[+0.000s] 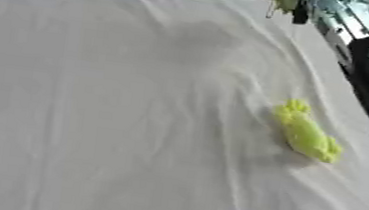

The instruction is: Pick up the objects with one hand, pass them to the other hand, and then place them into the box on the other side of the table.

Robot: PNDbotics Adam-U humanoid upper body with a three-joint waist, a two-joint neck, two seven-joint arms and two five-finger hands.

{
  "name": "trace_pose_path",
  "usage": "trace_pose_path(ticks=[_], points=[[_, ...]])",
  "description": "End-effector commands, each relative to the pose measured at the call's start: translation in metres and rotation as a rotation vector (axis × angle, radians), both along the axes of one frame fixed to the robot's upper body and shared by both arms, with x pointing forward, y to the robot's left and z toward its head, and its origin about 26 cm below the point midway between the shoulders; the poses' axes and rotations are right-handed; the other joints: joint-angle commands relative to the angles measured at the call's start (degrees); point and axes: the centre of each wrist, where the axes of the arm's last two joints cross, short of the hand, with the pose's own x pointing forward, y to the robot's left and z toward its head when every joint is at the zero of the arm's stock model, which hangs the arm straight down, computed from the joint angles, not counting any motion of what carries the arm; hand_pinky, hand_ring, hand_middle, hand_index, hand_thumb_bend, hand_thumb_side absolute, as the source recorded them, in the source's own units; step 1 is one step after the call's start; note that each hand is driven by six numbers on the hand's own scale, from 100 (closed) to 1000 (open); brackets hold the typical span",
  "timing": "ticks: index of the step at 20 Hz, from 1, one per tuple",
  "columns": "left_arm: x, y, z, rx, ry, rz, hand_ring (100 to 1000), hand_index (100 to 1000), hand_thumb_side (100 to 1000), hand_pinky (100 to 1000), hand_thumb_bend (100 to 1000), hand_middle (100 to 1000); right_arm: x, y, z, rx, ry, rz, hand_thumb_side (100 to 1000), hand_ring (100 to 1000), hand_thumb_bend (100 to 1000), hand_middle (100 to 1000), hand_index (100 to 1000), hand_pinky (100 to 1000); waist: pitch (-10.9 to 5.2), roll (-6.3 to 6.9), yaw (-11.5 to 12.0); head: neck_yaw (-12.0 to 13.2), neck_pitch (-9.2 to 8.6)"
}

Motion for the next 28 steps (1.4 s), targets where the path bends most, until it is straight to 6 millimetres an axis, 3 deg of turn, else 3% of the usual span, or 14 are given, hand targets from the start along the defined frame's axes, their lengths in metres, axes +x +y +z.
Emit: trace_pose_path(ticks=[1,13,18,28], points=[[-0.004,0.010,0.014,0.019,-0.044,0.021,779,729,663,743,100,749,-0.010,0.015,0.013,0.330,-0.076,-0.118,100,564,130,352,478,760,-1.96,0.10,-0.3,0.7,0.25],[-0.005,0.010,0.025,0.026,-0.091,0.015,780,731,640,745,100,750,-0.017,0.051,-0.005,0.337,-0.136,0.002,100,538,100,332,480,740,-4.01,0.45,-1.5,4.4,-0.03],[-0.006,0.011,0.027,0.026,-0.100,0.017,780,731,638,745,100,750,-0.016,0.059,-0.015,0.352,-0.131,0.027,100,534,100,330,480,738,-4.42,0.56,-1.7,6.7,-3.09],[-0.007,0.014,0.027,0.026,-0.103,0.028,780,731,636,745,100,750,-0.012,0.065,-0.024,0.377,-0.129,0.043,100,530,100,327,481,734,-4.55,0.74,-2.1,7.2,-7.06]])
